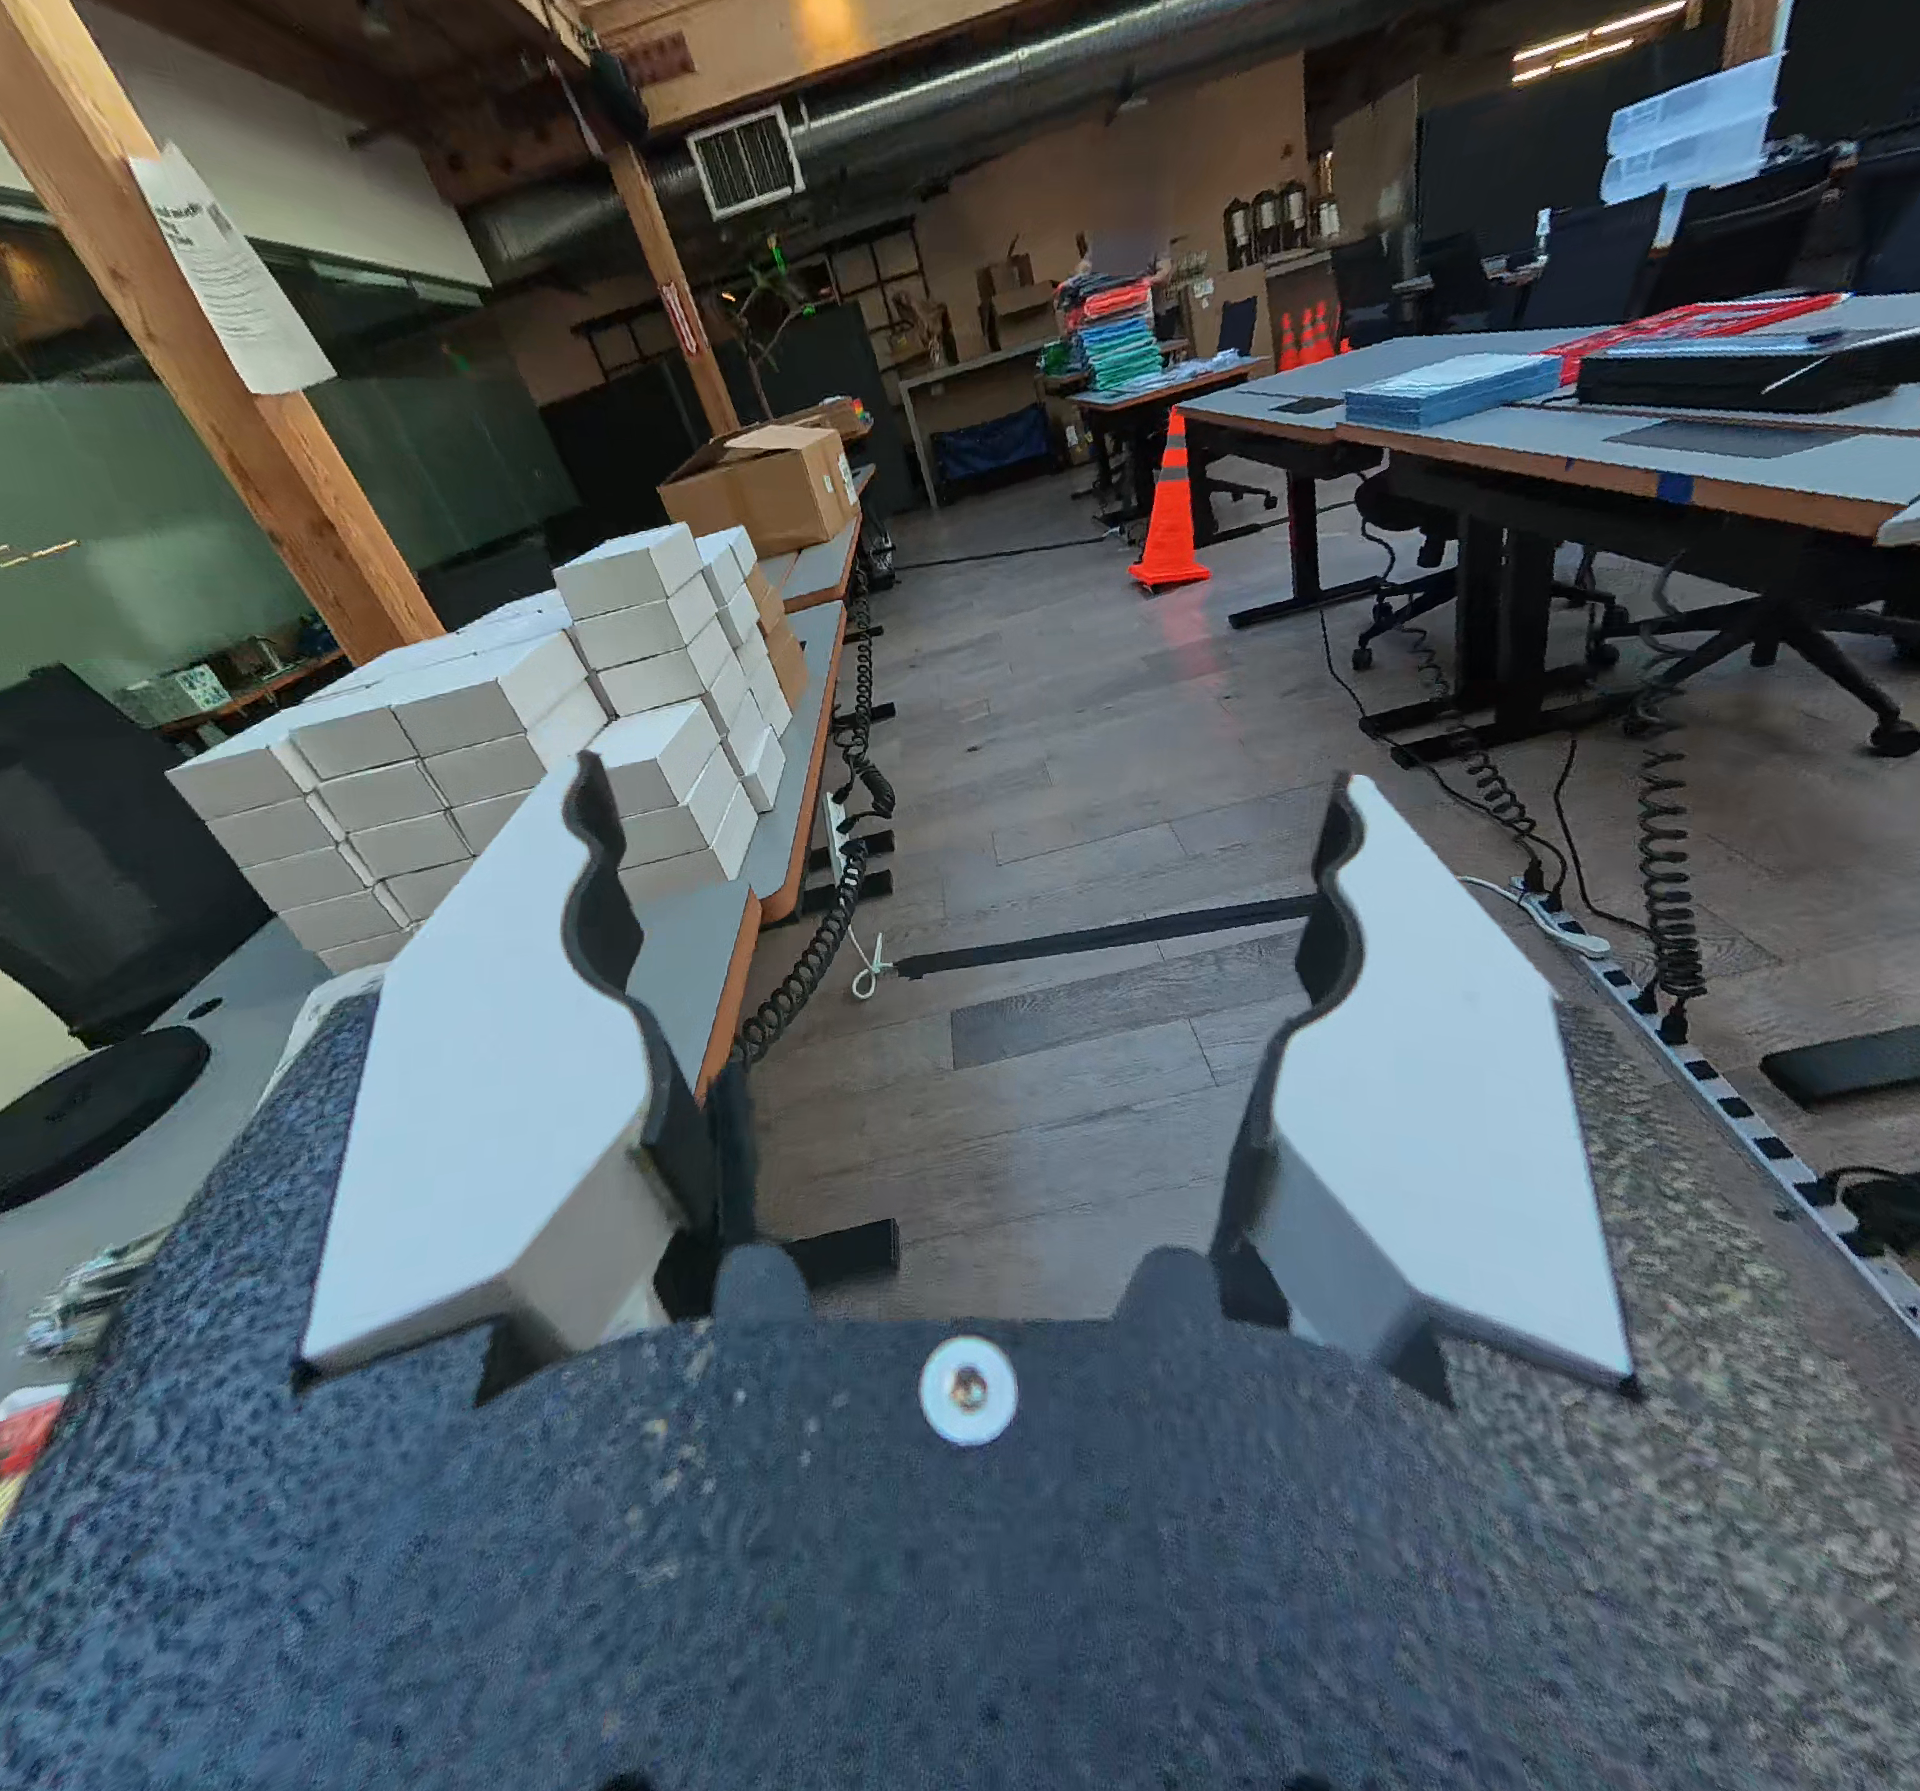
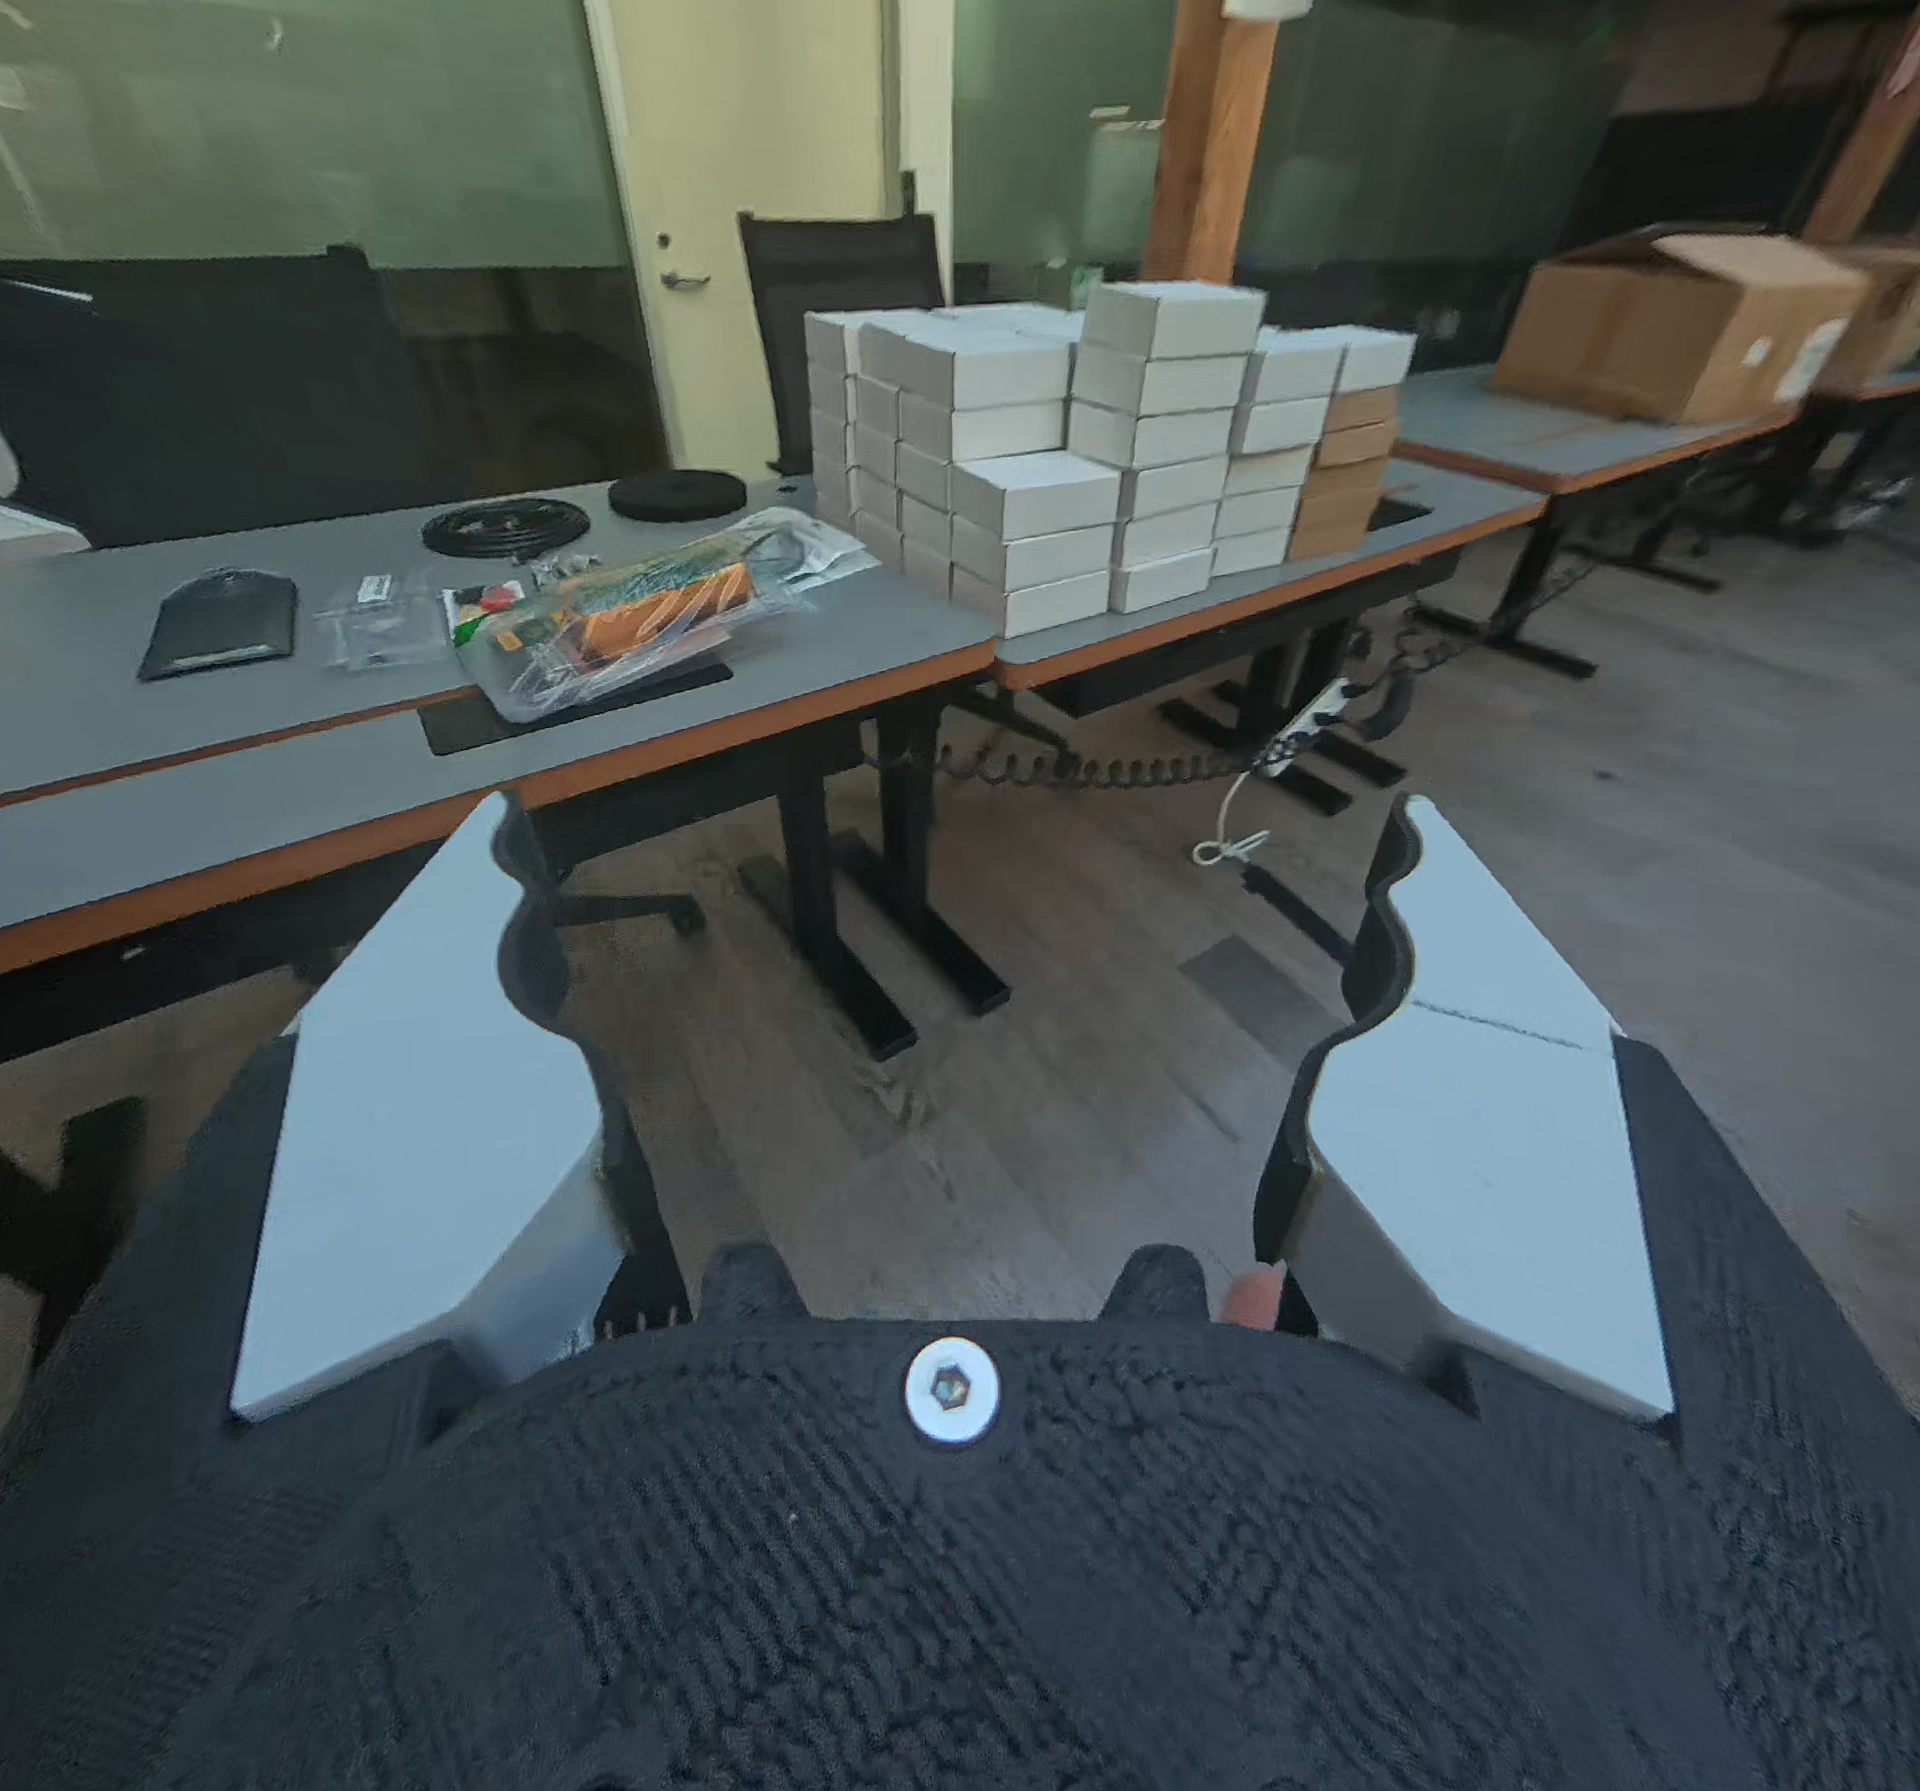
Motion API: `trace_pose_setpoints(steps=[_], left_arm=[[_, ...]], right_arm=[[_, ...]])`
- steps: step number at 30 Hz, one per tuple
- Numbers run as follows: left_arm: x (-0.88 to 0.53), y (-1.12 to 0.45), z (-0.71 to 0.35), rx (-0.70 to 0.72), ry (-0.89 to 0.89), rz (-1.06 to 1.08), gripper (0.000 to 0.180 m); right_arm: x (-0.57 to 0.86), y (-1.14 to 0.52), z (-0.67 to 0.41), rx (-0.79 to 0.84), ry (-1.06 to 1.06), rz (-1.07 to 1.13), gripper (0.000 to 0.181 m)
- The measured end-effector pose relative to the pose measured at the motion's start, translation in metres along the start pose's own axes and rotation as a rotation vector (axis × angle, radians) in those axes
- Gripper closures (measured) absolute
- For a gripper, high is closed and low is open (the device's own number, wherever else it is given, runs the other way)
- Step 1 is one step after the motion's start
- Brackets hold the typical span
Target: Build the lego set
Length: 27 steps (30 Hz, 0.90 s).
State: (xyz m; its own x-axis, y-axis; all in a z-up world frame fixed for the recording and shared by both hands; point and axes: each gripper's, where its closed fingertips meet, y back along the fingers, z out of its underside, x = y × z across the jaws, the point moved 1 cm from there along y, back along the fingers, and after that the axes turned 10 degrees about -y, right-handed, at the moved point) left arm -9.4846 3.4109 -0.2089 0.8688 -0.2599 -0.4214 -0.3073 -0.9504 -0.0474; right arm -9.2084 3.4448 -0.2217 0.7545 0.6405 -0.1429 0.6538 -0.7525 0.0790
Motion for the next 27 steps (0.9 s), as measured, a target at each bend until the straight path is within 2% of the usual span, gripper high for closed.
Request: trace_pose_setpoints(steps=[3,7,10,15,19,24,27], left_arm=[[-0.037,-0.072,0.009,-0.005,0.032,-0.052,0.042],[-0.07,-0.151,0.039,-0.029,0.238,-0.025,0.03],[-0.101,-0.205,0.075,-0.084,0.277,-0.039,0.032],[-0.171,-0.335,0.117,-0.063,0.326,-0.029,0.039],[-0.224,-0.472,0.131,-0.128,0.29,0.035,0.039],[-0.287,-0.619,0.153,-0.212,0.146,0.025,0.032],[-0.307,-0.679,0.177,-0.283,0.18,0.055,0.023]], right_arm=[[0.034,-0.088,-0.022,-0.074,0.037,-0.118,0.029],[0.066,-0.206,-0.049,-0.074,0.104,-0.215,0.029],[0.077,-0.292,-0.061,-0.058,0.101,-0.289,0.029],[0.091,-0.427,-0.069,-0.006,0.142,-0.355,0.029],[0.108,-0.51,-0.075,-0.04,0.074,-0.382,0.029],[0.158,-0.564,-0.088,-0.039,0.196,-0.325,0.032],[0.187,-0.584,-0.096,-0.038,0.186,-0.334,0.033]])
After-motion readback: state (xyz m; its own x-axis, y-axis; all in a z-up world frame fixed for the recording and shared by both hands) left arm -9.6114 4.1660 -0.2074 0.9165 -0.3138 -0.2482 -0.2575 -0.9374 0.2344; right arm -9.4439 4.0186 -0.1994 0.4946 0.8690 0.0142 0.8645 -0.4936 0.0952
